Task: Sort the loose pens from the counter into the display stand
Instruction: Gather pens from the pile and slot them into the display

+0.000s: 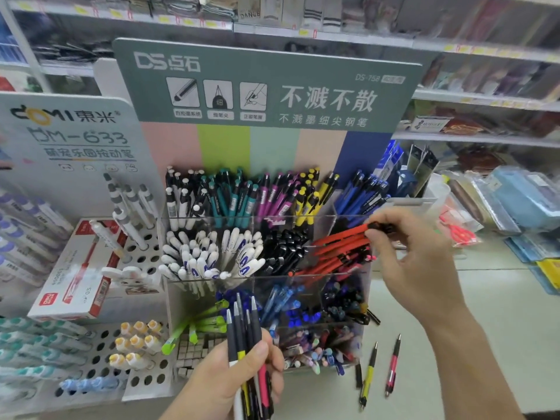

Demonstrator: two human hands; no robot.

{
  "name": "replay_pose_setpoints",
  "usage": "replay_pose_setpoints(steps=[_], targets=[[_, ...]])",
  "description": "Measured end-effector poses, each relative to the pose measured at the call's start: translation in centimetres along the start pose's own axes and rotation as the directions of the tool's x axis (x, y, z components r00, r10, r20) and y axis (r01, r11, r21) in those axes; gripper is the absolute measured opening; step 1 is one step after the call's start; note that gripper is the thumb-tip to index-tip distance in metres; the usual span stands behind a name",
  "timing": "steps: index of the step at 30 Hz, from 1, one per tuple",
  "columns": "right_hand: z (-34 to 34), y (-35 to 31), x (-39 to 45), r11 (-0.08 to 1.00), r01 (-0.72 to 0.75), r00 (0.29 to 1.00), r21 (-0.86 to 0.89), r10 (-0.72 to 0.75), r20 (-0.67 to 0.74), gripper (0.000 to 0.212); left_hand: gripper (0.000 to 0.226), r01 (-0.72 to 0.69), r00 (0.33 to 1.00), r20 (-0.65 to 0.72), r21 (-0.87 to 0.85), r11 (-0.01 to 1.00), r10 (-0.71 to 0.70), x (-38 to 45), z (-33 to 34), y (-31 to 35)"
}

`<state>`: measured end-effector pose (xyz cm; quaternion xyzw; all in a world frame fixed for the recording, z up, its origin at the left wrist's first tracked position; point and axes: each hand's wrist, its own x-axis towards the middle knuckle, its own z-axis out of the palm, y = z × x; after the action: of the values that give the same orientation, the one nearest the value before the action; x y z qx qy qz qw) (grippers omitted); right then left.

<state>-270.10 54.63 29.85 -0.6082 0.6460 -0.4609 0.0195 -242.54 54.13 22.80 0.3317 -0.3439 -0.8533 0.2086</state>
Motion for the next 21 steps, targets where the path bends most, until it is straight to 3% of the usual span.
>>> replay_pose_setpoints(steps=[4, 7, 11, 16, 19, 21], targets=[[2.6, 0.3, -1.1, 0.992, 0.082, 0.983, -0.094, -0.065, 0.171, 0.018, 0.049, 0.013, 1.0, 0.006, -0.028, 1.0, -0.013, -0.2, -0.2, -0.1], [3.6, 0.1, -1.8, 0.989, 0.115, 0.966, -0.096, -0.089, 0.241, 0.018, 0.056, -0.017, 0.997, -0.08, -0.121, 0.992, 0.007, -0.1, 0.0, -0.3], [4.6, 0.0, -2.2, 0.996, 0.034, 0.995, -0.079, -0.026, 0.1, 0.02, 0.048, -0.051, 0.993, -0.113, -0.177, 0.983, 0.032, -0.3, 0.2, -0.3], [5.7, -0.6, -3.0, 0.985, 0.07, 0.996, -0.157, -0.078, -0.05, 0.013, 0.043, -0.109, 0.992, -0.076, -0.17, 0.979, 0.098, -0.9, 0.4, -0.1], [5.3, -3.7, -3.9, 0.998, 0.057, 0.984, -0.041, -0.063, -0.168, 0.006, 0.055, -0.076, 0.997, -0.022, -0.25, 0.965, 0.073, -1.0, 0.4, -0.3], [5.3, -5.9, -5.4, 0.973, -0.113, 0.993, 0.2, 0.117, -0.009, 0.011, 0.062, -0.053, 0.998, 0.026, -0.277, 0.959, 0.063, -1.3, 0.3, -0.2]])
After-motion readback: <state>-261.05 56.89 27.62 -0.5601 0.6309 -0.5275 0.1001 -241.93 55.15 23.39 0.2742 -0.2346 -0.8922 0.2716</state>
